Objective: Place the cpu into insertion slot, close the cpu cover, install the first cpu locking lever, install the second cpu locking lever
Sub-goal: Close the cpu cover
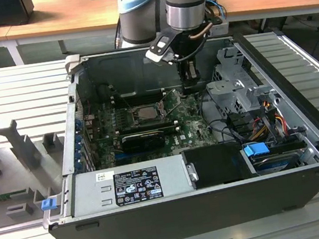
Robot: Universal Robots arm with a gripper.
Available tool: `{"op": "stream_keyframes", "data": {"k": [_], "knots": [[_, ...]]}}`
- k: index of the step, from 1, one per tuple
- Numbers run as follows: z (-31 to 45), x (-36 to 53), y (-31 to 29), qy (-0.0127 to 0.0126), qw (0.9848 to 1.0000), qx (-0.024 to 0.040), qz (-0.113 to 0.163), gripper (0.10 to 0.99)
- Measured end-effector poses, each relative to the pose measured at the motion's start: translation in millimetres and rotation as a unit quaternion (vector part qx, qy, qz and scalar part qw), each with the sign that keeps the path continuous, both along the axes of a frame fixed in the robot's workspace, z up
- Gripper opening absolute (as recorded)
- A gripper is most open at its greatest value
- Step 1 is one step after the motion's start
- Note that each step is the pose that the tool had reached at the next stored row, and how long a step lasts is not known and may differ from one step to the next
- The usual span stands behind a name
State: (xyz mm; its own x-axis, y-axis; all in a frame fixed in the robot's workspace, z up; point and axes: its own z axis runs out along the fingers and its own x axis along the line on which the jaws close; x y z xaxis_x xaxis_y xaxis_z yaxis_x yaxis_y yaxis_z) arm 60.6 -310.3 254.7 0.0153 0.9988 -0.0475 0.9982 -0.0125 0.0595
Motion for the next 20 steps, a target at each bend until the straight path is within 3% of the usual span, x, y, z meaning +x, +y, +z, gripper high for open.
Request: {"op": "stream_keyframes", "data": {"k": [5, 7, 13, 16, 20], "knots": [[-7.3, -0.1, 4.9, 0.0013, 1.0000, 0.0006, 0.006, 0.106], [-8.4, -4.1, 5.0, 0.0044, 1.0000, 0.0004, 0.008, 0.106], [-8.5, -14.2, 5.0, 0.0045, 1.0000, 0.0005, 0.008, 0.106], [-8.5, -20.6, 5.0, 0.0045, 1.0000, 0.0006, 0.008, 0.106], [-8.4, -39.3, 5.0, 0.0045, 1.0000, 0.0005, 0.008, 0.106]]}}
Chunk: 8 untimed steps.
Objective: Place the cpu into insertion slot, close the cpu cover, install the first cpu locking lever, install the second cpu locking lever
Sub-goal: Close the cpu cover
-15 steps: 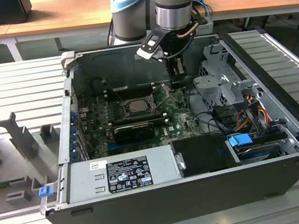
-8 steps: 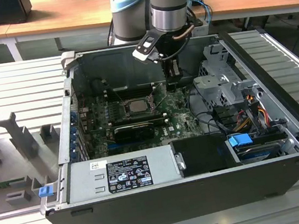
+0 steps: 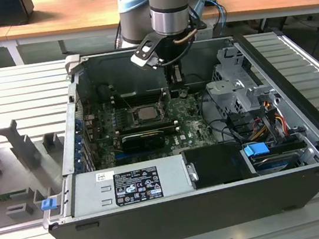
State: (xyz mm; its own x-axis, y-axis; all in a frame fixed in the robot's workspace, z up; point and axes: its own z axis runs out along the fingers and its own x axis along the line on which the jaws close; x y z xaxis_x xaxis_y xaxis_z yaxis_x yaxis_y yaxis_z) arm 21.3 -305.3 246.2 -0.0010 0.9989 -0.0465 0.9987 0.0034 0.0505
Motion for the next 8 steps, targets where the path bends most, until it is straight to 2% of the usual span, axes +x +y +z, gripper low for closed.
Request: {"op": "stream_keyframes", "data": {"k": [1, 3, 5, 6, 8], "knots": [[0.0, -8.8, 0.0, 0.0000, 1.0000, 0.0000, 0.000, 0.106], [-0.2, -17.4, 0.0, -0.0001, 1.0000, 0.0001, 0.000, 0.106], [-2.3, -31.8, 0.0, 0.0000, 1.0000, 0.0001, 0.000, 0.106], [-5.7, -35.7, 0.1, -0.0001, 1.0000, 0.0001, 0.000, 0.106], [-11.0, -37.4, 0.0, 0.0000, 1.0000, 0.0001, 0.001, 0.106]]}}
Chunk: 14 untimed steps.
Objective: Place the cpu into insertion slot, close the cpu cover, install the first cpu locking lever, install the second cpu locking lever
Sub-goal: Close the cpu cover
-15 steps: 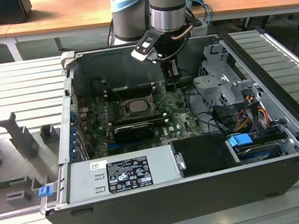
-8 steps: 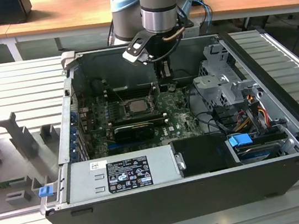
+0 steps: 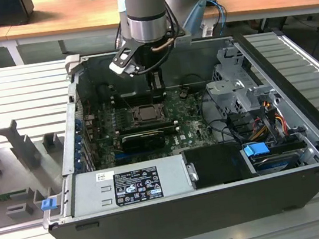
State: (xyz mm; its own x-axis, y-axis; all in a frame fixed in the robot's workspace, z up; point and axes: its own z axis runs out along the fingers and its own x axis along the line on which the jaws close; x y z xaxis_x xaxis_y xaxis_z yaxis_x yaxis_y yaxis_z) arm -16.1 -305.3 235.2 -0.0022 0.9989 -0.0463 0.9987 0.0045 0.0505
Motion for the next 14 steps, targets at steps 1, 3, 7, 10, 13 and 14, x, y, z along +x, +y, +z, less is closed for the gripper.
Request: {"op": "stream_keyframes", "data": {"k": [1, 3, 7, 10, 13, 14], "knots": [[-1.9, -0.3, 0.0, 0.0000, 1.0000, 0.0000, 0.000, 0.106], [-5.5, -0.8, 0.0, 0.0000, 1.0000, 0.0000, 0.001, 0.106], [-16.7, -6.3, -2.0, 0.0001, 0.9998, 0.0005, 0.019, 0.106], [-17.4, -14.5, -2.3, 0.0000, 0.9998, 0.0013, 0.022, 0.106], [-18.8, -21.9, -3.6, 0.0001, 0.9997, 0.0014, 0.023, 0.106], [-19.7, -25.5, -4.5, 0.0000, 0.9997, 0.0015, 0.024, 0.106]]}}
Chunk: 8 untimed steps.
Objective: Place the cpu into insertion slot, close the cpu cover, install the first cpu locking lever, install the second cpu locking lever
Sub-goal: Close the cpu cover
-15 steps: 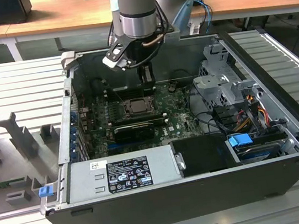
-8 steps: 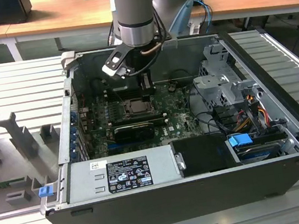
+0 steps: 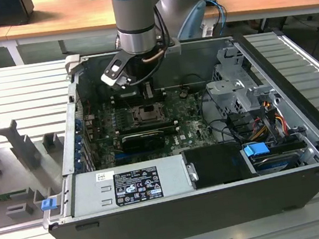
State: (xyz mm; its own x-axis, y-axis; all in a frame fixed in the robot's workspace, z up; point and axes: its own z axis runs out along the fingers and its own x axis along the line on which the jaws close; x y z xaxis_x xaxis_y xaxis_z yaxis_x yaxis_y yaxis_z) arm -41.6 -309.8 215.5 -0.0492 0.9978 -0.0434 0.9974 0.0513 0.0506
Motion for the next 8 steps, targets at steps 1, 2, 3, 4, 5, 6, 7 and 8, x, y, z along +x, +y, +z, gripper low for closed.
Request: {"op": "stream_keyframes", "data": {"k": [1, 2, 3, 4, 5, 6, 7, 8], "knots": [[-0.5, -2.8, -0.4, 0.0000, 1.0000, 0.0000, 0.000, 0.106], [-0.9, -5.6, -0.6, 0.0000, 1.0000, 0.0001, 0.001, 0.106], [-1.2, -7.5, -0.6, -0.0001, 1.0000, 0.0002, 0.001, 0.106], [-1.4, -9.7, -0.6, -0.0001, 1.0000, 0.0003, 0.002, 0.106], [-1.6, -12.0, -0.7, 0.0000, 1.0000, 0.0002, 0.002, 0.106], [-2.2, -13.9, -0.6, 0.0000, 1.0000, 0.0003, 0.002, 0.106], [-3.4, -15.1, -0.6, 0.0000, 1.0000, 0.0003, 0.002, 0.106], [-4.0, -16.0, -0.7, 0.0000, 1.0000, 0.0003, 0.002, 0.106]]}}
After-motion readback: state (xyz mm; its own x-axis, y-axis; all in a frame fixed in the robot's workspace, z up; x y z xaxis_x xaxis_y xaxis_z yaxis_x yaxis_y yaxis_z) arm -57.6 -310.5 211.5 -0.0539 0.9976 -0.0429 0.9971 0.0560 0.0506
